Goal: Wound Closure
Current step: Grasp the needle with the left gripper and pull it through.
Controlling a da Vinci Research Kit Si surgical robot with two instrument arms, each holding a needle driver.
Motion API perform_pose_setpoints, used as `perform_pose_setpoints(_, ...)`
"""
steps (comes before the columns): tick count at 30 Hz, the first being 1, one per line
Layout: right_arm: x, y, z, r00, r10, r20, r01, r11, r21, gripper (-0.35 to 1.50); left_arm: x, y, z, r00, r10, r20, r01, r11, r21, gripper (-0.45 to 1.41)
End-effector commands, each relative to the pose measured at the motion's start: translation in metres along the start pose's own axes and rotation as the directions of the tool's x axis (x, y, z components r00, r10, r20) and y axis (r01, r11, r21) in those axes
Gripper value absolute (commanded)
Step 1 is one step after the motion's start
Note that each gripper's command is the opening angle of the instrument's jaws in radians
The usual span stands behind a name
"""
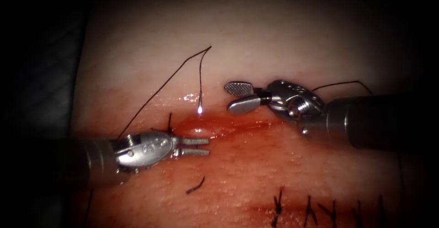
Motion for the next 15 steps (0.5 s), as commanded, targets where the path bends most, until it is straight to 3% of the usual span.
perform_pose_setpoints(1,-0.0006,0.0003,0.0007,1.0,-0.001,0.002,0.001,1.0,0.002,0.98,-0.0001,-0.0001,0.0006,1.0,-0.024,-0.002,0.024,1.0,-0.008,-0.45)
perform_pose_setpoints(7,-0.0013,0.0002,0.0006,1.0,-0.009,0.005,0.009,1.0,0.003,0.73,0.0016,0.0012,0.0003,0.978,-0.206,-0.016,0.203,0.972,-0.119,-0.45)
perform_pose_setpoints(9,-0.0016,0.0002,0.0006,1.0,-0.006,0.019,0.006,1.0,-0.002,0.52,0.0018,0.0016,0.0002,0.963,-0.27,-0.01,0.265,0.951,-0.161,-0.45)
perform_pose_setpoints(11,-0.002,0.0001,0.0005,0.999,0.002,0.05,-0.001,1.0,-0.01,0.19,0.0022,0.0022,0.0001,0.935,-0.355,0.008,0.348,0.911,-0.223,-0.45)
perform_pose_setpoints(15,-0.0026,0.0,0.0004,0.998,0.025,0.064,-0.024,1.0,-0.016,0.07,0.0032,0.0028,-0.0002,0.89,-0.454,0.03,0.442,0.846,-0.297,-0.45)
